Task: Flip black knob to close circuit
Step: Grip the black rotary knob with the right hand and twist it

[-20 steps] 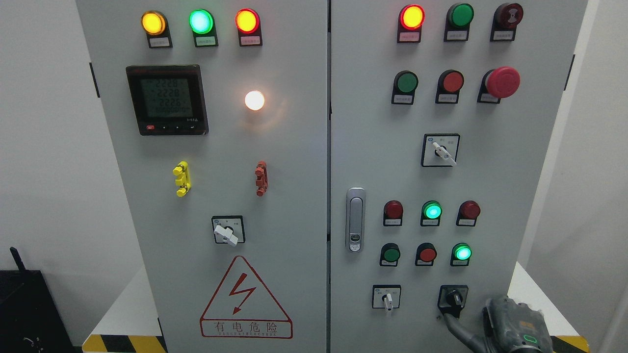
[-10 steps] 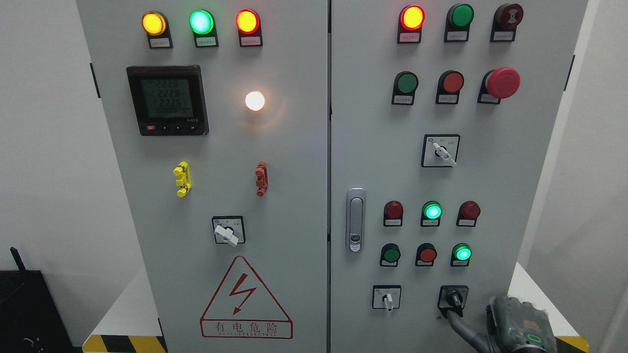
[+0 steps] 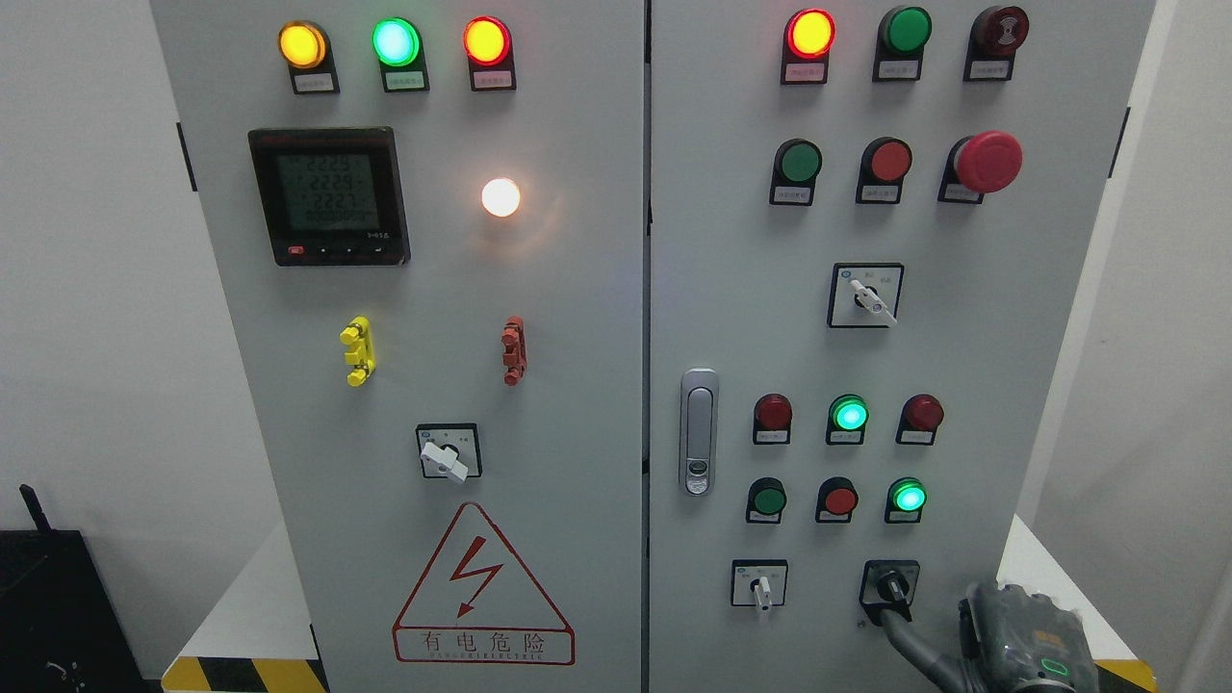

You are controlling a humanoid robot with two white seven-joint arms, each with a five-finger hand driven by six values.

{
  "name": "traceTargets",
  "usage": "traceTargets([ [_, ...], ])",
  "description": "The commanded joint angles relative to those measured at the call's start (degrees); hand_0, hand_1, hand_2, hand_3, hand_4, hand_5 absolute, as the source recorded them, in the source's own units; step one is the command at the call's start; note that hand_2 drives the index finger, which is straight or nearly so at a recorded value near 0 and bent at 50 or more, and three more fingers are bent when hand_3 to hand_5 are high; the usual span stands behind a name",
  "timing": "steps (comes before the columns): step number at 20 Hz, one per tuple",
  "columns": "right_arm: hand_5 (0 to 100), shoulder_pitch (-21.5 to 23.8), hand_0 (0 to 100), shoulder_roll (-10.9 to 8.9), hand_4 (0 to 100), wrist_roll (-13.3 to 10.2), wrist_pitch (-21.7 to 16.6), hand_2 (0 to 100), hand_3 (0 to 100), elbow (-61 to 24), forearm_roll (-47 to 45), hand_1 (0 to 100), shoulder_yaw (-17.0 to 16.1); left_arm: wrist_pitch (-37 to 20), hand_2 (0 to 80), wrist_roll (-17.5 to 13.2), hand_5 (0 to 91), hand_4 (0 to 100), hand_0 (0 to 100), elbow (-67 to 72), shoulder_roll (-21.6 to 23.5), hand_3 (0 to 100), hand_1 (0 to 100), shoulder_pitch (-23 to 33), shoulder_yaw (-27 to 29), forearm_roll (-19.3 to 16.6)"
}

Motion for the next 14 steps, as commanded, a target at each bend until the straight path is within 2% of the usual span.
traceTargets([
  [1, 87, 0.3, 0, -0.29, 90, -0.1, 0.0, 96, 100, -0.6, 0.0, 0, -1.3, 0.0, 0.0, 0.0, 0.0, 0, 12, 0.0, 0.0, 0, 56, -0.1, 0.0, -0.1],
  [14, 87, 0.2, 0, 0.06, 90, -0.6, 0.3, 96, 100, -0.7, 0.0, 0, -0.5, 0.0, 0.0, 0.0, 0.0, 0, 12, 0.0, 0.0, 0, 56, 0.0, 0.0, 0.1],
])
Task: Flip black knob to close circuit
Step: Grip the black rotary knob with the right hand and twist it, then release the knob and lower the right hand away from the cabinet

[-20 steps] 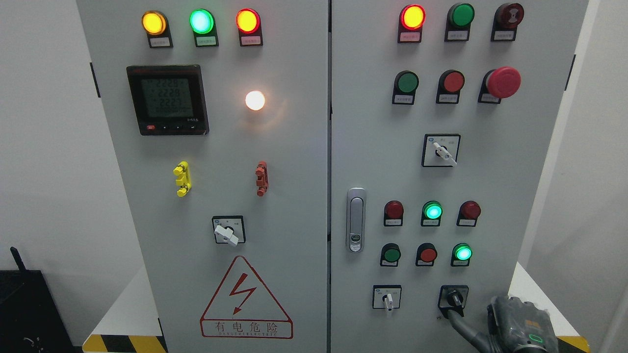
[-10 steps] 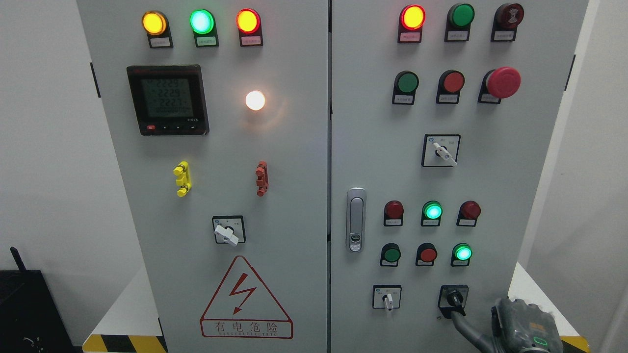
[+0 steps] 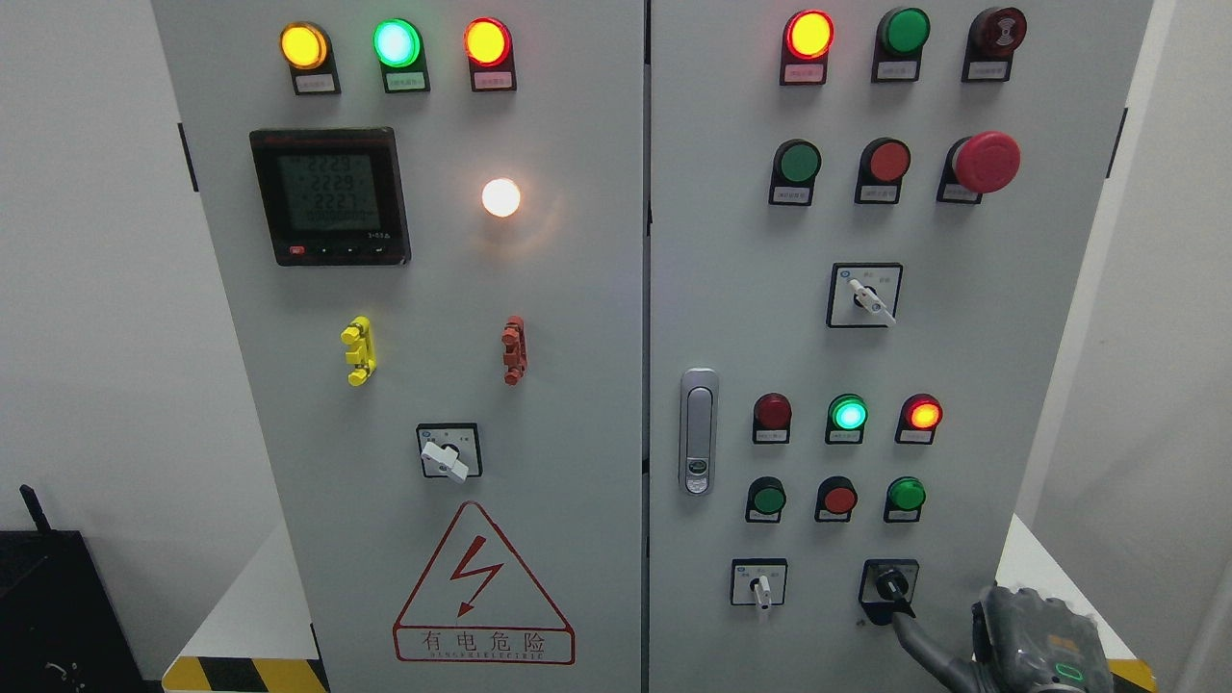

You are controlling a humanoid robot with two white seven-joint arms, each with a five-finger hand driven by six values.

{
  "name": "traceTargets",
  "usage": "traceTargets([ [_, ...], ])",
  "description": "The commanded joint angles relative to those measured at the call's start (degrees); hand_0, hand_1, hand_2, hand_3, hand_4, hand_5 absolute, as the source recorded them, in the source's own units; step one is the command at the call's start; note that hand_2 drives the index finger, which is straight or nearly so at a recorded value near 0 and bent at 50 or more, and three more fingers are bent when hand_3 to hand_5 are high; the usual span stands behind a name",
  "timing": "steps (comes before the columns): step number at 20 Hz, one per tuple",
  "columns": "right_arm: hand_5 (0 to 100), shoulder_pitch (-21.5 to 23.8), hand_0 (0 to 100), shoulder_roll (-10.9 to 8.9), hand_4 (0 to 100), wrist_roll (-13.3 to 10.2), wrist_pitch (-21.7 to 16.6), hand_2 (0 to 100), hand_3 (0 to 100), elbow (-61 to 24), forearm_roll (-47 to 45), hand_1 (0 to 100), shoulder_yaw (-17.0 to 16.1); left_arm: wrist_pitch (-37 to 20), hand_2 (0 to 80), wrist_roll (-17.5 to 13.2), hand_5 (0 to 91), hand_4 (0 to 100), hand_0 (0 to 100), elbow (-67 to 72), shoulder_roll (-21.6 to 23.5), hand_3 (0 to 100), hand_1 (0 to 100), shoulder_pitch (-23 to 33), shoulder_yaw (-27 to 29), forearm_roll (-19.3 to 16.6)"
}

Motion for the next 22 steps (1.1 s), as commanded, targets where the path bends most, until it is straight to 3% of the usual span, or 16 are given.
traceTargets([
  [1, 87, 0.1, 0, 0.28, 90, -0.2, -0.1, 96, 100, -0.1, 0.0, 0, 0.8, 0.0, 0.0, 0.0, 0.0, 0, 12, 0.1, 0.0, 0, 56, 0.0, 0.0, -0.1],
  [4, 87, 2.6, 0, 0.36, 90, -3.1, -0.1, 96, 100, -0.2, -0.6, 0, 4.6, 0.0, 0.0, 0.0, 0.0, 0, 12, 0.0, 0.0, 0, 56, 0.0, 0.0, 0.1],
  [8, 87, 3.8, 0, 0.63, 90, -5.0, 0.0, 96, 100, 0.3, -0.9, 0, 7.6, 0.0, 0.0, 0.0, 0.0, 0, 12, 0.0, 0.0, 0, 56, 0.0, 0.0, 0.1],
  [13, 87, 3.9, 0, 1.68, 90, -5.6, 0.0, 96, 100, -0.1, -1.1, 0, 7.4, 0.0, 0.0, 0.0, 0.0, 0, 12, 0.0, 0.0, 0, 56, 0.1, 0.0, 0.1],
  [15, 87, 4.0, 0, 1.68, 89, -7.7, 0.0, 94, 100, -0.7, -5.0, 0, 7.1, 0.0, 0.0, 0.0, 0.0, 0, 12, 0.0, 0.0, 0, 56, 0.1, 0.0, 0.1],
  [19, 76, 8.3, 0, 1.68, 81, -9.0, -0.1, 76, 100, -7.7, -21.6, 0, 4.8, 0.0, 0.0, 0.0, 0.0, 0, 12, 0.1, 0.0, 0, 56, 0.0, 0.0, 0.1],
  [22, 47, 15.4, 0, 2.21, 61, -8.4, -0.8, 49, 78, -15.0, -41.8, 0, 3.6, 0.0, 0.0, 0.0, 0.0, 0, 12, 0.0, 0.0, 0, 56, 0.0, 0.0, 0.1],
])
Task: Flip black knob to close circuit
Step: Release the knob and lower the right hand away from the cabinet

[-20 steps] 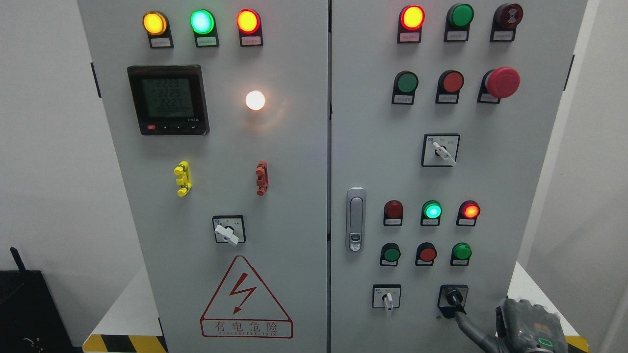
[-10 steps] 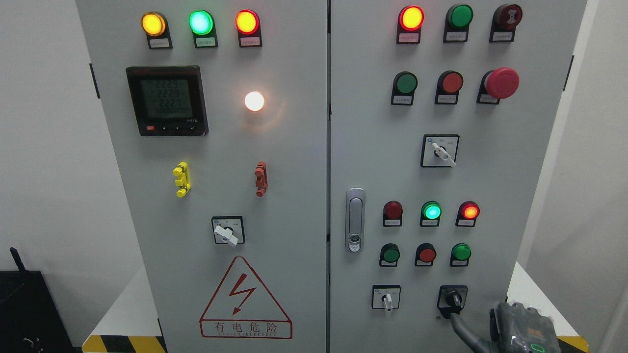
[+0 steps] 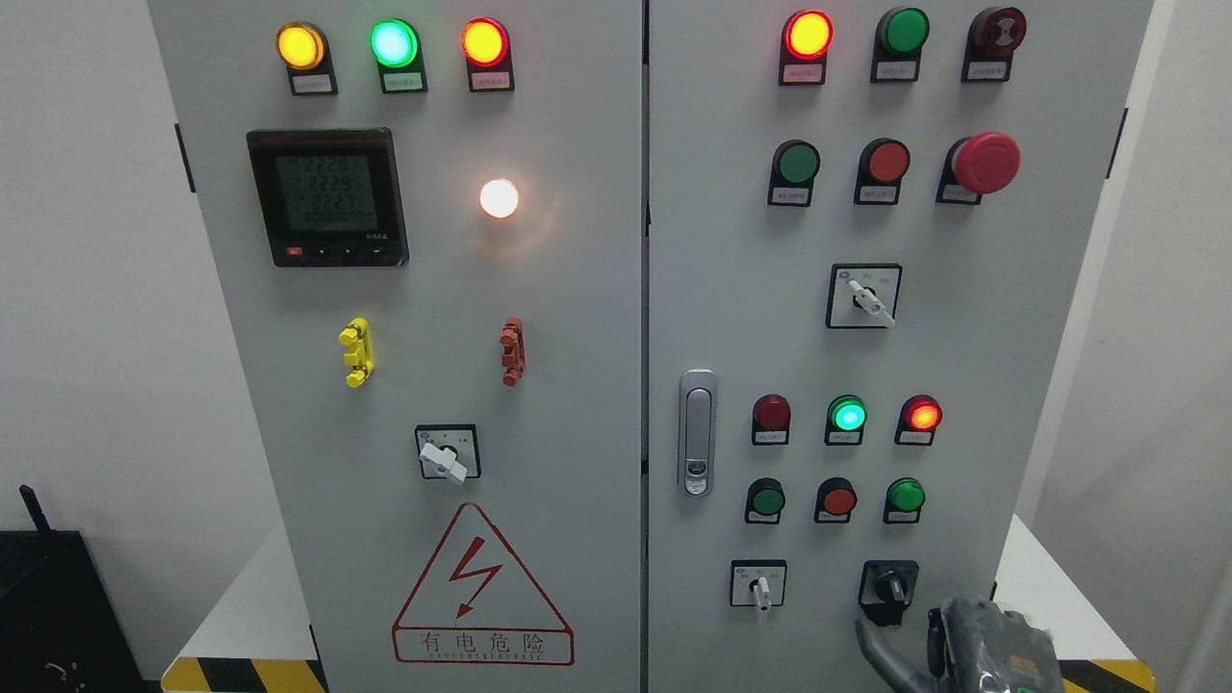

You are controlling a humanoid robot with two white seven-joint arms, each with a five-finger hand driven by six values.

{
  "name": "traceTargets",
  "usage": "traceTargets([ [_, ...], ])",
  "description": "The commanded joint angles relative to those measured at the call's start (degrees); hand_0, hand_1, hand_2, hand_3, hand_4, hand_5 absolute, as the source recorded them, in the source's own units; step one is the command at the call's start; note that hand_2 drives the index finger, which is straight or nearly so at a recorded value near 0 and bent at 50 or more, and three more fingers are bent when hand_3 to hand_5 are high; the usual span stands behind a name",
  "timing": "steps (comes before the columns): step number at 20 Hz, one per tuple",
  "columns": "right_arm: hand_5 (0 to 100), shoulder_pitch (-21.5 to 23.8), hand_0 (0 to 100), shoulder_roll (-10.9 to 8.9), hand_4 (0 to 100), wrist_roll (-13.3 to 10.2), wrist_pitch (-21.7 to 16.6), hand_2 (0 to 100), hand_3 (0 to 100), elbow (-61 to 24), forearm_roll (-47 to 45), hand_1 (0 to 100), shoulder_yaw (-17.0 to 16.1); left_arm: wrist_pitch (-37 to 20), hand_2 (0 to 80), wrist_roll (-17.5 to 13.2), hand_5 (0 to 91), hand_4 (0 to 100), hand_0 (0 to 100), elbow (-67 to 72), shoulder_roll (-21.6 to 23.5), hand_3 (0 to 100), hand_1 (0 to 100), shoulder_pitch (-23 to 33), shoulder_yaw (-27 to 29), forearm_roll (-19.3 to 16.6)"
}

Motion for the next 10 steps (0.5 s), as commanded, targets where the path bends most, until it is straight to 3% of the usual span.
traceTargets([
  [1, 30, 10.3, 0, 0.92, 48, 0.1, -1.0, 35, 59, -13.5, -32.3, 0, -1.5, 0.0, 0.0, 0.0, 0.0, 0, 12, 0.1, 0.0, 0, 56, 0.0, 0.0, 0.1],
  [2, 15, 13.0, 0, 0.92, 32, 0.3, -2.0, 20, 41, -15.3, -41.2, 0, -2.4, 0.0, 0.0, 0.0, 0.0, 0, 12, 0.0, 0.0, 0, 56, -0.1, 0.0, -0.1],
  [3, 10, 15.7, 0, 0.92, 28, 0.4, -3.8, 16, 35, -16.1, -48.7, 0, -3.5, 0.0, 0.0, 0.0, 0.0, 0, 12, 0.0, 0.0, 0, 56, 0.0, 0.0, -0.1],
  [4, 0, 18.3, 0, 0.74, 15, 0.5, -7.5, 6, 21, -16.0, -54.4, 0, -4.5, 0.0, 0.0, 0.0, 0.0, 0, 12, 0.1, 0.0, 0, 56, 0.0, 0.0, 0.1],
  [5, 0, 20.5, 0, 0.74, 7, 0.9, -11.6, 0, 13, -16.0, -58.5, 0, -5.0, 0.0, 0.0, 0.0, 0.0, 0, 12, 0.1, 0.0, 0, 56, 0.0, 0.0, 0.1],
  [7, 0, 24.9, 0, 0.48, 0, 4.0, -16.6, 0, 5, -16.0, -63.1, 0, -5.9, 0.0, 0.0, 0.0, 0.0, 0, 12, 0.1, 0.0, 0, 56, 0.0, 0.0, -0.1],
  [10, 0, 30.3, 0, 0.21, 0, 5.3, -21.9, 0, 0, -16.0, -68.1, 0, -6.8, 0.0, 0.0, 0.0, 0.0, 0, 12, 0.0, 0.0, 0, 56, 0.0, 0.0, 0.1],
])
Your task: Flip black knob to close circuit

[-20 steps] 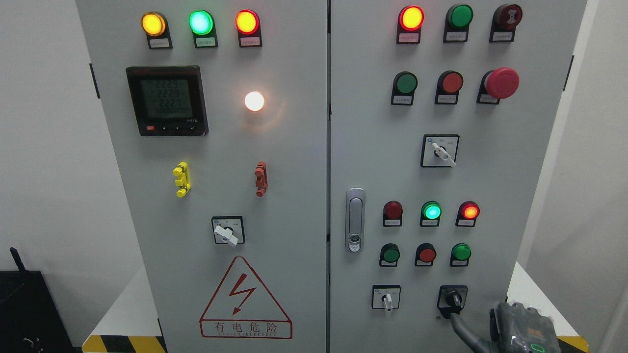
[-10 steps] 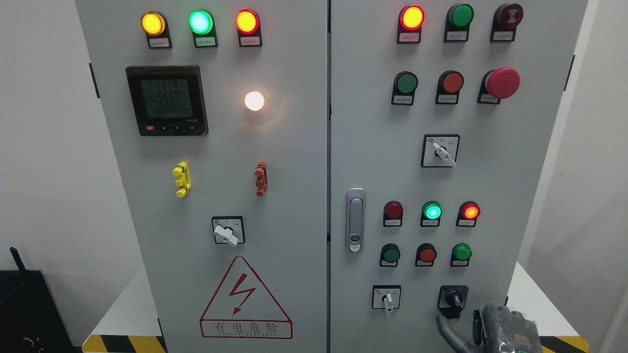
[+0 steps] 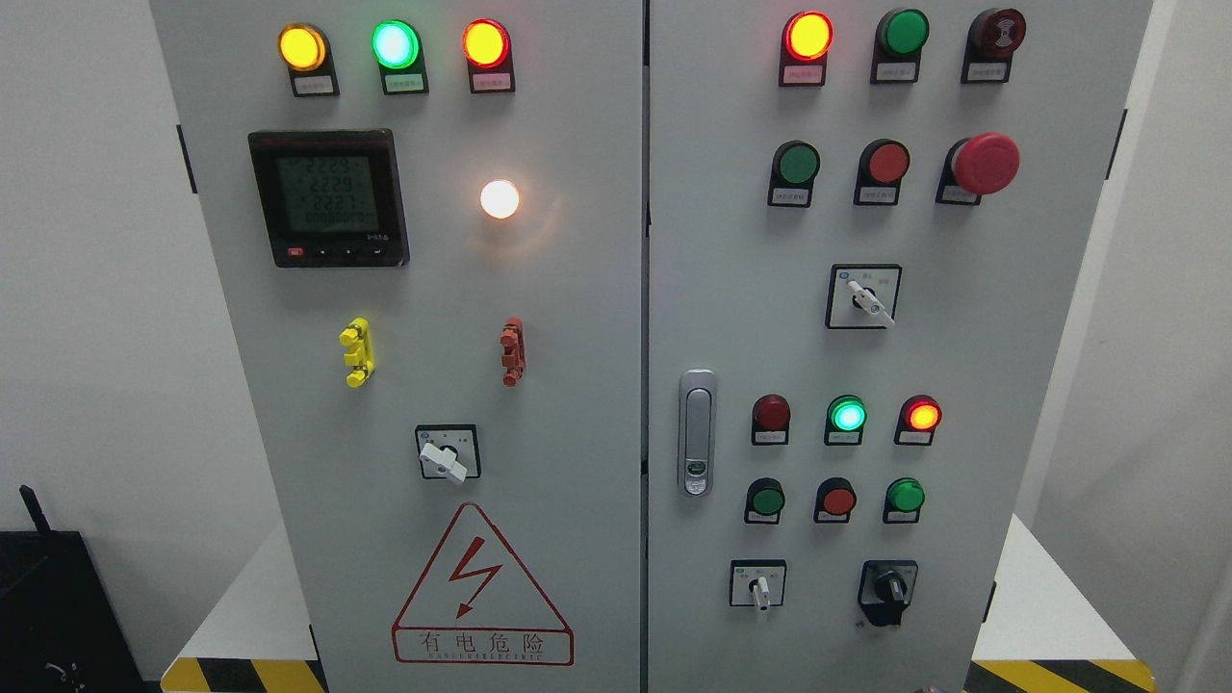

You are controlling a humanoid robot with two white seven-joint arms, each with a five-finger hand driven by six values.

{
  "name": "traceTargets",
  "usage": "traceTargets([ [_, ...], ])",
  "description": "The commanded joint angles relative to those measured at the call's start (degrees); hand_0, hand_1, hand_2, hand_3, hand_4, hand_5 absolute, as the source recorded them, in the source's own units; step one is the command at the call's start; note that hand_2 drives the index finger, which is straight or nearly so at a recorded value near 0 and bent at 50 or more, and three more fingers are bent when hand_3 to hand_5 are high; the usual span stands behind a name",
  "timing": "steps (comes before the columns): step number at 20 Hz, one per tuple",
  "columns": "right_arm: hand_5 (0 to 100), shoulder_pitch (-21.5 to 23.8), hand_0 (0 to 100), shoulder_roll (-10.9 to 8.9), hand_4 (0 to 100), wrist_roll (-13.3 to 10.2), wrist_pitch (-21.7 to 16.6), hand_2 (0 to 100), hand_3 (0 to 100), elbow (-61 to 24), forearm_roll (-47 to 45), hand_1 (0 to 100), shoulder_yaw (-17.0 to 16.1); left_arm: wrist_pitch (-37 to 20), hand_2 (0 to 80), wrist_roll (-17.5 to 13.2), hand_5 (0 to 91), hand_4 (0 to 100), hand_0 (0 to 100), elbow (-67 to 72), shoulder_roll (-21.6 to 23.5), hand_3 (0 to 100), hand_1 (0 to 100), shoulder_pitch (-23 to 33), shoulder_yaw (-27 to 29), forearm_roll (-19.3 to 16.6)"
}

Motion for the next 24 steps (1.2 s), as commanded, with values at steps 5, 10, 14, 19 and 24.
traceTargets([
  [5, 0, 16.9, 0, -1.02, 0, 7.1, -5.7, 0, 0, -6.6, -29.1, 0, -3.5, 0.0, 0.0, 0.0, 0.0, 0, 12, 0.0, 0.0, 0, 56, 0.0, 0.0, 0.1],
  [10, 0, 17.2, 0, -1.11, 0, 7.4, -5.7, 0, 0, -6.3, -30.8, 0, -2.8, 0.0, 0.0, 0.0, 0.0, 0, 12, 0.0, 0.0, 0, 56, -0.1, 0.0, -0.1],
  [14, 0, 17.1, 0, -1.11, 0, 7.5, -5.4, 0, 0, -5.0, -30.8, 0, -2.8, 0.0, 0.0, 0.0, 0.0, 0, 12, 0.0, 0.0, 0, 56, -0.1, 0.0, -0.1],
  [19, 0, 17.0, 0, -1.11, 0, 10.8, -5.3, 0, 0, -3.6, -30.9, 0, -2.9, 0.0, 0.0, 0.0, 0.0, 0, 12, 0.0, 0.0, 0, 56, 0.0, 0.0, 0.1],
  [24, 0, 16.3, 0, -1.02, 0, 10.9, -5.0, 0, 0, -3.5, -30.9, 0, -3.0, 0.0, 0.0, 0.0, 0.0, 0, 12, 0.0, 0.0, 0, 56, 0.0, 0.0, 0.1],
])
